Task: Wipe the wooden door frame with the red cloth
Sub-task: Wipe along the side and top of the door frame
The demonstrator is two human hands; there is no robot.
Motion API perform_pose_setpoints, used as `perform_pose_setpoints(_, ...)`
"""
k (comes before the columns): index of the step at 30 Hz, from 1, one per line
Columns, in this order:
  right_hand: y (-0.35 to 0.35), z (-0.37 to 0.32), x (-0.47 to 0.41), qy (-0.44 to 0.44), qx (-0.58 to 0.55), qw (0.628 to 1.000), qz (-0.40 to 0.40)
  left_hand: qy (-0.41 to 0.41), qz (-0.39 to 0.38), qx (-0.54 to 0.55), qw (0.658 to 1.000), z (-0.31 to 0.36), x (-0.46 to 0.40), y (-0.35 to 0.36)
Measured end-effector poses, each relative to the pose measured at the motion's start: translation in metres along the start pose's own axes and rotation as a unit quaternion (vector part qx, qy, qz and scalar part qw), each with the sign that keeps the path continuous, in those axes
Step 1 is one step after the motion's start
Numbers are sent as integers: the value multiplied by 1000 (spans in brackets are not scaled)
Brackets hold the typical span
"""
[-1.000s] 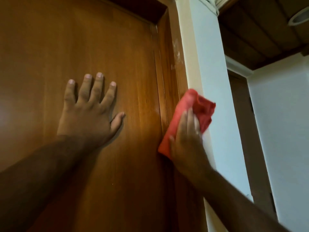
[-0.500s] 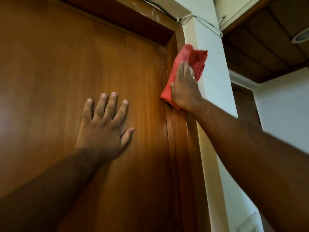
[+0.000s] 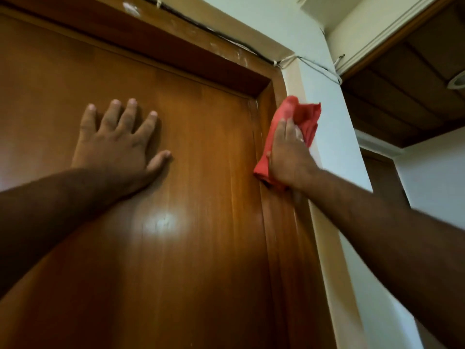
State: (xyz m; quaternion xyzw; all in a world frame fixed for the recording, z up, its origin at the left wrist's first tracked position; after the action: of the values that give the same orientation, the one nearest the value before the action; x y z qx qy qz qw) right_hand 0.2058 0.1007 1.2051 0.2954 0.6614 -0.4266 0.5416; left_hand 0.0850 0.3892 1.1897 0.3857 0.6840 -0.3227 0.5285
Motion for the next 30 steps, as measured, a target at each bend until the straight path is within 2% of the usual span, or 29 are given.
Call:
perform_pose_setpoints(5,-27,-12,-80,15,-23,999,26,-2,-1,12,1000,-22,0,4)
perform_pose_setpoints(11,-41,-19,-113,48,-35,998,22,5,-8,19,1000,-18,4,1)
perform_pose_setpoints(13,-39,-23,-112,53,-1,997,52,5,-9,21,1000,-18,4,0)
perform_pose_setpoints(16,-34,-28,-108,30,124,982,137,11,-10,13,1000,-17,4,0)
perform_pose_setpoints(18,-30,-26,-112,20,154,977,149,17,-12,15,1000,-17,4,0)
perform_pose_setpoints(25,-33,-22,-131,21,14,994,107,14,-16,-7,1000,-20,2,3)
perform_pose_setpoints(28,-38,-17,-142,35,-73,992,94,7,-19,-16,1000,-19,2,3)
perform_pose_setpoints(30,-41,-17,-143,23,-89,991,102,4,-17,-22,1000,-18,2,4)
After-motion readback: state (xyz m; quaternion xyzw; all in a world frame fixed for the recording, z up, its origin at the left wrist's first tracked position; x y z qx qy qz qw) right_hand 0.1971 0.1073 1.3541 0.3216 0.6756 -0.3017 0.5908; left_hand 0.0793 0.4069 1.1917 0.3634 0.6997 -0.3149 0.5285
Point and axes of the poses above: each hand's wrist, its own x-axis away from the middle knuckle, its own y-axis out of the palm, z = x × y, the point moved 4 cm from there along -x, towards the middle knuckle, and after that the axes turned 1 degree about -y, right-handed, at the moved point
